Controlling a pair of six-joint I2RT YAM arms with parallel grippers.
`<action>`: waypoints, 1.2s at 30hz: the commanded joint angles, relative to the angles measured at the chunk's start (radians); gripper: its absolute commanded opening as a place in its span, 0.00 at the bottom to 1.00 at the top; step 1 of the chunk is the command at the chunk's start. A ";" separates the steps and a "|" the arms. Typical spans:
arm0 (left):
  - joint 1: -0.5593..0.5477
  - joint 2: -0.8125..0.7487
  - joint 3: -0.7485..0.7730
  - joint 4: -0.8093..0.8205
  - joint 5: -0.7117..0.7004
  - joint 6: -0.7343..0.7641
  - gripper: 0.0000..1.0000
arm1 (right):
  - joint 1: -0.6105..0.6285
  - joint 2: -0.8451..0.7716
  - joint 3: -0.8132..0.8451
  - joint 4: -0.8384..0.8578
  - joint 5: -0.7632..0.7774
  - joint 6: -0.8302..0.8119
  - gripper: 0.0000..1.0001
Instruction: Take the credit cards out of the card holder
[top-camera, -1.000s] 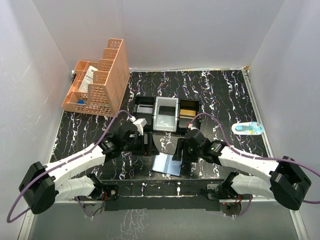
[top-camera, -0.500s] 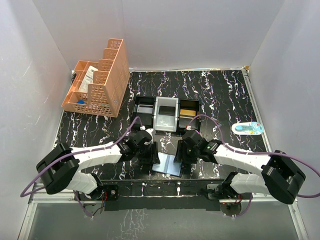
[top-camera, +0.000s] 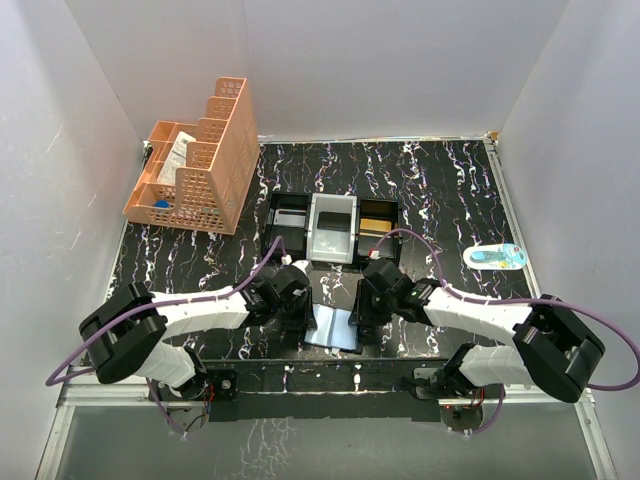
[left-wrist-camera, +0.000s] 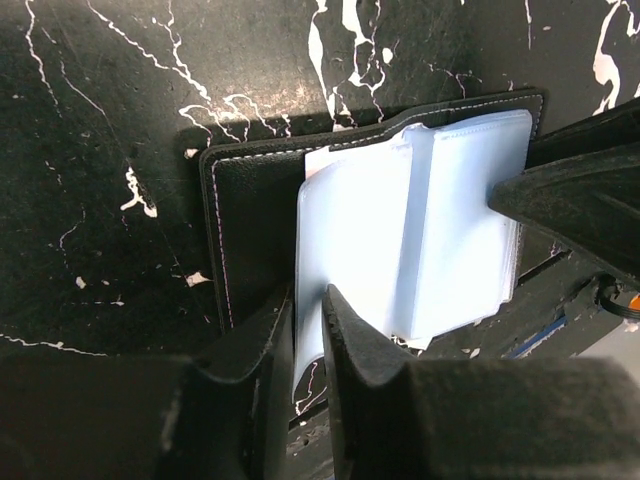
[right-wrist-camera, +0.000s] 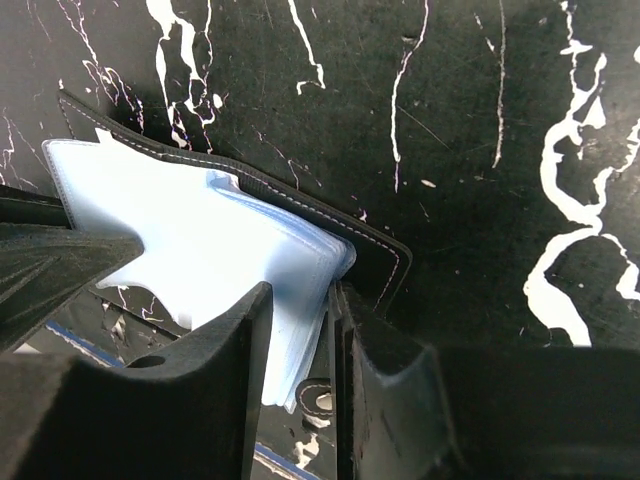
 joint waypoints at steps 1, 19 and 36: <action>-0.031 0.026 -0.013 0.025 -0.026 -0.028 0.14 | 0.014 0.031 0.000 0.166 -0.096 0.021 0.23; -0.048 -0.030 0.033 -0.057 -0.104 -0.038 0.00 | 0.014 0.047 0.010 0.160 -0.083 0.002 0.17; -0.050 -0.207 0.061 -0.264 -0.292 -0.075 0.24 | 0.012 -0.018 0.175 -0.068 0.182 -0.140 0.47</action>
